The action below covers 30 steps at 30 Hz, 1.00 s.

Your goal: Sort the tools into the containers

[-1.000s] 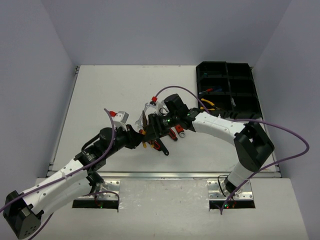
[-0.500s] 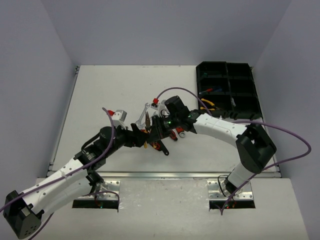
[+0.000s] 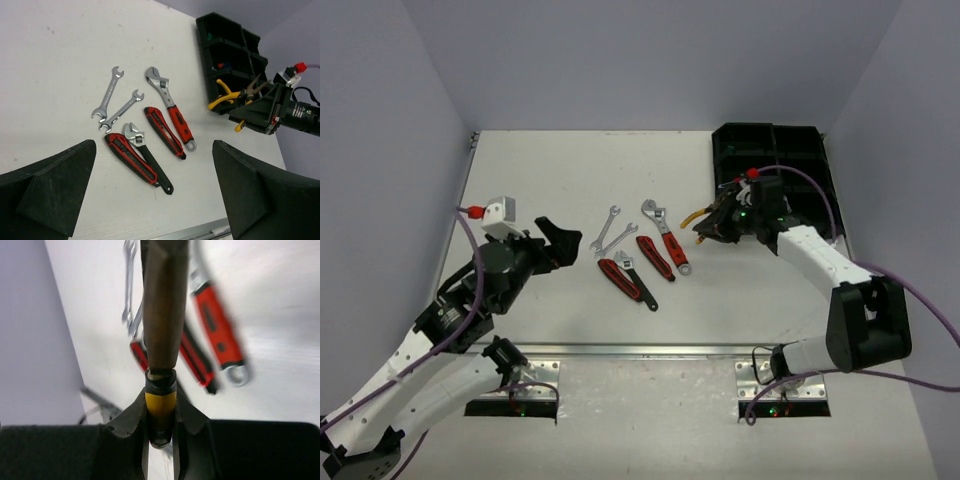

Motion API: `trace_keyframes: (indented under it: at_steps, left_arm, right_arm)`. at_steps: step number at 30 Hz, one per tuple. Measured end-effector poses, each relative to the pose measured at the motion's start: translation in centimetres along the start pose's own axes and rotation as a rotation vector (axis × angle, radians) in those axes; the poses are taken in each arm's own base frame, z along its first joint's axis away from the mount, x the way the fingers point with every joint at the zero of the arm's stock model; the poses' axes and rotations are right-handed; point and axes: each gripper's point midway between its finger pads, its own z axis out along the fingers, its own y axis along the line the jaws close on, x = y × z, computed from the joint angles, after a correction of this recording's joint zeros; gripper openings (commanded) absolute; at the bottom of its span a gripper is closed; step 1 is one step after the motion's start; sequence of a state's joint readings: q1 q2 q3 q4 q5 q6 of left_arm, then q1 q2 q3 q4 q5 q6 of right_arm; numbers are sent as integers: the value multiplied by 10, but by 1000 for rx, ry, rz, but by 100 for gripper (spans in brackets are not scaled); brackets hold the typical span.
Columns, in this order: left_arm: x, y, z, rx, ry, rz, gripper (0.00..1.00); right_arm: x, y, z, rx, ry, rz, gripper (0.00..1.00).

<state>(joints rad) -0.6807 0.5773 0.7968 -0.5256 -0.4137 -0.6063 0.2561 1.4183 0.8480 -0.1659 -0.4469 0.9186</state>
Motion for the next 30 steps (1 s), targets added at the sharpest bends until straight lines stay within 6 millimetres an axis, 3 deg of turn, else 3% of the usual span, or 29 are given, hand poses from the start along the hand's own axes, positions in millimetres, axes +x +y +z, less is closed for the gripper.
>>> trace_keyframes:
  at_steps: [2, 5, 11, 20, 24, 29, 30]
  left_arm:
    - [-7, 7, -9, -14, -32, -1, 100]
    - [-15, 15, -21, -21, -73, -12, 100]
    - [-5, 22, -17, -60, -35, 27, 100]
    - [-4, 27, -22, -56, -40, 28, 100]
    - [-5, 27, -23, -52, -45, 25, 100]
    - [-4, 26, -23, -50, -43, 25, 100]
    - [-4, 26, -23, -50, -42, 25, 100]
  right_arm:
    - [-33, -25, -14, 48, -100, 121, 0]
    - [-67, -55, -30, 96, -203, 279, 0]
    - [-96, -90, -42, 183, -313, 547, 0]
    - [-125, -101, -31, 217, -337, 755, 1]
    - [-130, -102, -27, 209, -324, 802, 22]
    - [-132, -101, -27, 200, -315, 820, 26]
    - [-133, -99, -27, 194, -311, 820, 37]
